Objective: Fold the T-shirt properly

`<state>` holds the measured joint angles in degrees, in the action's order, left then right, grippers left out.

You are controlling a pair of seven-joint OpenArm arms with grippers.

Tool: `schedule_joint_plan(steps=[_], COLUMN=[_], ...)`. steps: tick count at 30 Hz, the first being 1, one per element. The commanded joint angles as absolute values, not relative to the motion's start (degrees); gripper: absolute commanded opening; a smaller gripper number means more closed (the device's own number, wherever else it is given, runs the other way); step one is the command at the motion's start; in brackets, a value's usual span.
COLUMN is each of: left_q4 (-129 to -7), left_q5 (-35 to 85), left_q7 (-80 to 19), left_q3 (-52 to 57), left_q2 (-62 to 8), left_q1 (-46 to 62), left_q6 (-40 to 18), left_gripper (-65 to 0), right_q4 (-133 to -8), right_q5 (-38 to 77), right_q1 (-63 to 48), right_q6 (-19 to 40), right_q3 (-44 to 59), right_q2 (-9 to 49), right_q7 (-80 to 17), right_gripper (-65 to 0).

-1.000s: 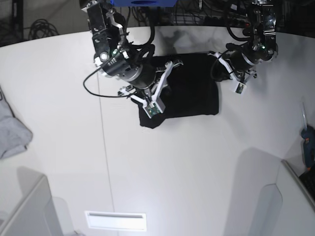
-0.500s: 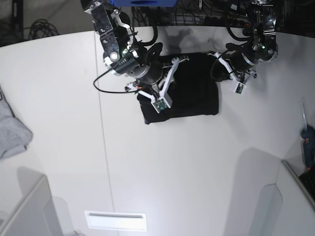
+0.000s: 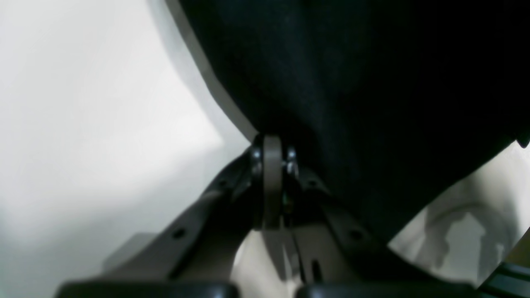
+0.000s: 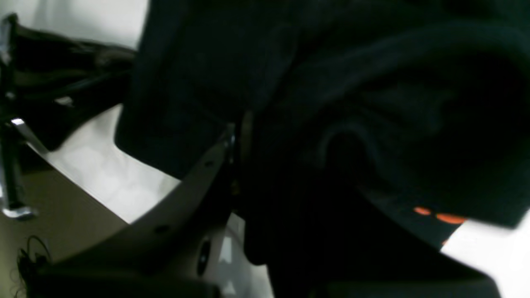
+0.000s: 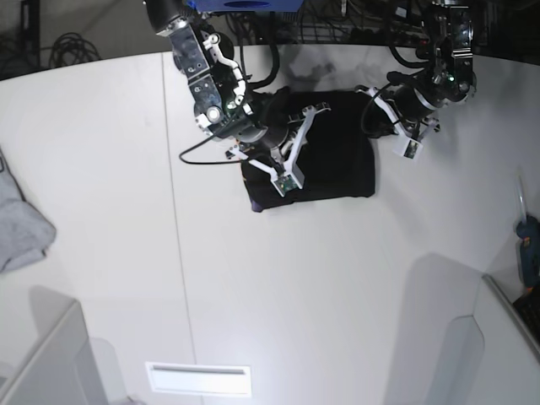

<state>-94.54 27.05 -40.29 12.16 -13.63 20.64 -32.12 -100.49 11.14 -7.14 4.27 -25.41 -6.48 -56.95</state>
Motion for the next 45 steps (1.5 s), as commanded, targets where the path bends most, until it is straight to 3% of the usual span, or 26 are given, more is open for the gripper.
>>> schedule_joint_plan(steps=[1,3,7,10,24,34,40,45], left_q4=[-95.16,-95.16,-95.43,-95.52,-95.6,-98.59,-99.12,-98.51], left_q5=[27.03,27.03,27.12,27.65,27.12,27.65,27.65,27.74], left_q7=[-40.66,-40.66,-40.66,-40.66,-40.66,-40.66,-40.66,-40.66], left_q3=[12.26,12.35,12.97,12.97,15.52,16.04,24.4,29.93], left_q2=[-14.02,-14.02,-14.37,-15.96,-17.27,-19.74,-19.74,-19.91], left_q1=[20.79,20.79,21.67,22.02,24.92,28.44,30.02,30.11], left_q6=[-32.31,-32.31,-32.31,-32.31,-32.31,-32.31,-32.57,-33.1], left_gripper=[-65.0,-65.0,-65.0,-65.0,-65.0,-65.0,-65.0,-65.0], right_q4=[-101.41,-101.49,-101.58,-101.85,-99.82,-90.59,-87.34,-95.08], right_q5=[11.82,11.82,11.82,11.82,11.82,19.74,27.12,27.74], right_q1=[-6.64,-6.81,-6.81,-6.81,-1.63,5.05,10.24,11.65], right_q6=[4.35,4.35,4.35,4.35,4.26,-2.68,-5.23,-5.23], right_q3=[-25.63,-25.63,-25.63,-25.63,-32.4,-38.46,-48.66,-50.95], right_q2=[-7.16,-7.25,-7.25,-7.25,-7.6,-8.04,-7.96,-6.11], right_q7=[-55.87,-55.87,-55.78,-55.69,-55.6,-52.18,-48.31,-48.4], right_gripper=[-65.0,-65.0,-41.4,-30.2,-29.6,-29.6,-29.6,-29.6])
